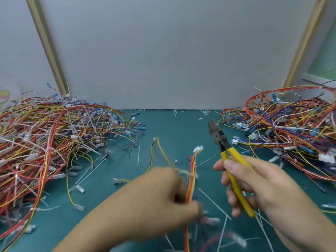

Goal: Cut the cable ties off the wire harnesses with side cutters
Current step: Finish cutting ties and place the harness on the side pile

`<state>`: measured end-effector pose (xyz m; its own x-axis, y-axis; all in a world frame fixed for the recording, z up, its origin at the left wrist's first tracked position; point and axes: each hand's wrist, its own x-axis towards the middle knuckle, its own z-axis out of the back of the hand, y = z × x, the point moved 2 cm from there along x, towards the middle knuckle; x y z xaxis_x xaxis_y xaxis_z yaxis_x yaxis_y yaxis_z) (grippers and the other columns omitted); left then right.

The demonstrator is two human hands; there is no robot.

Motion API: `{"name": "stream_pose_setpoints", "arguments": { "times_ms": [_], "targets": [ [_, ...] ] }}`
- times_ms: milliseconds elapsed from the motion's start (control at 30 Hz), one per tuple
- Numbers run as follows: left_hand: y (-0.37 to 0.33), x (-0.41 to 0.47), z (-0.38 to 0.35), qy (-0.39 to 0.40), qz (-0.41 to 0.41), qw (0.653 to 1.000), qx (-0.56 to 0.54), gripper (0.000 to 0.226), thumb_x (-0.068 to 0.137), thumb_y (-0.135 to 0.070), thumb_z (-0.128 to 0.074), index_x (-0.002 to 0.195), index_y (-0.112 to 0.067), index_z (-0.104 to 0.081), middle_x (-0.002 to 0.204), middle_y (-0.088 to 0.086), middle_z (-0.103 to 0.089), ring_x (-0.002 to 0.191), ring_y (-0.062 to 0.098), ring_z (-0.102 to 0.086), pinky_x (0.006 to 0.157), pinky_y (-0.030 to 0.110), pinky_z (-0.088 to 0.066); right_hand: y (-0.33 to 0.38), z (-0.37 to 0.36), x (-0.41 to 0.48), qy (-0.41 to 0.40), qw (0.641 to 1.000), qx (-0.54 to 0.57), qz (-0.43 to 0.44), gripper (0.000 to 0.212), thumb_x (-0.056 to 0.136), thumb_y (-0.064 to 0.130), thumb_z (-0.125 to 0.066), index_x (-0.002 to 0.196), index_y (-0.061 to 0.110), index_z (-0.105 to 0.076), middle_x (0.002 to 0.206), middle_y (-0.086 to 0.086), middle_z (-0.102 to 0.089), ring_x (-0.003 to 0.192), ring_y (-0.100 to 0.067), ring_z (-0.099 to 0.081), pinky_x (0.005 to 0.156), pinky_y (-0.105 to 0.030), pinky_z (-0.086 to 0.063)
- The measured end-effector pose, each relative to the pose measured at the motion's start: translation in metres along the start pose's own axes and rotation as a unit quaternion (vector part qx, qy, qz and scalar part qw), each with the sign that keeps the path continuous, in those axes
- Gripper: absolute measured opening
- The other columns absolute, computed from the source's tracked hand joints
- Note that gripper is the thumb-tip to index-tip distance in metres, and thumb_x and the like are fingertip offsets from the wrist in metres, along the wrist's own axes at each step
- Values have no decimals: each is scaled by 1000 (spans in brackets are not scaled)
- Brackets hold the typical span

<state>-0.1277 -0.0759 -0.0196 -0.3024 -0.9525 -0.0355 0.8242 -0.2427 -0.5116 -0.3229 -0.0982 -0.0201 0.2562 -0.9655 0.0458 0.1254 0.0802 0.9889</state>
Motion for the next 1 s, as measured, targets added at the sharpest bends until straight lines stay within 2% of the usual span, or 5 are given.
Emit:
{"name": "stream_pose_setpoints", "arguments": {
  "times_ms": [100,200,533,733,1000],
  "targets": [
    [0,8,6,-53,51,930,-359,42,91,-41,-62,64,-9,-68,41,2,-49,31,13,-50,34,16,-34,-1,0,-2,15,1000,-2,22,53,59,60,-68,93,19,-74,80,-13,-69,65,-22,-66,59,-32,-55],
    [12,17,2,-87,60,854,-510,39,86,-41,-63,71,-6,-72,48,7,-52,42,20,-60,40,22,-47,-1,-1,-3,31,999,4,29,43,65,51,-75,98,25,-74,87,-7,-72,73,-23,-73,62,-27,-57],
    [8,23,-7,-11,-24,747,-664,32,83,-18,-65,108,3,-70,103,18,-73,95,29,-73,85,32,-59,-8,-5,0,26,995,98,-8,32,67,30,-75,95,13,-75,100,-11,-76,77,-25,-71,72,-41,-63],
    [15,27,2,-87,-87,706,-697,39,76,2,-57,110,-7,-73,86,13,-69,87,32,-73,75,28,-58,-5,9,5,-71,980,185,6,42,67,28,-69,104,7,-70,93,-15,-74,73,-27,-68,65,-39,-61],
    [23,28,6,-150,-102,707,-683,37,78,2,-51,107,-12,-67,90,18,-72,84,32,-73,70,29,-58,-5,13,7,-85,977,195,12,44,69,28,-67,107,6,-69,88,-9,-73,71,-26,-68,66,-40,-61]
  ]
}}
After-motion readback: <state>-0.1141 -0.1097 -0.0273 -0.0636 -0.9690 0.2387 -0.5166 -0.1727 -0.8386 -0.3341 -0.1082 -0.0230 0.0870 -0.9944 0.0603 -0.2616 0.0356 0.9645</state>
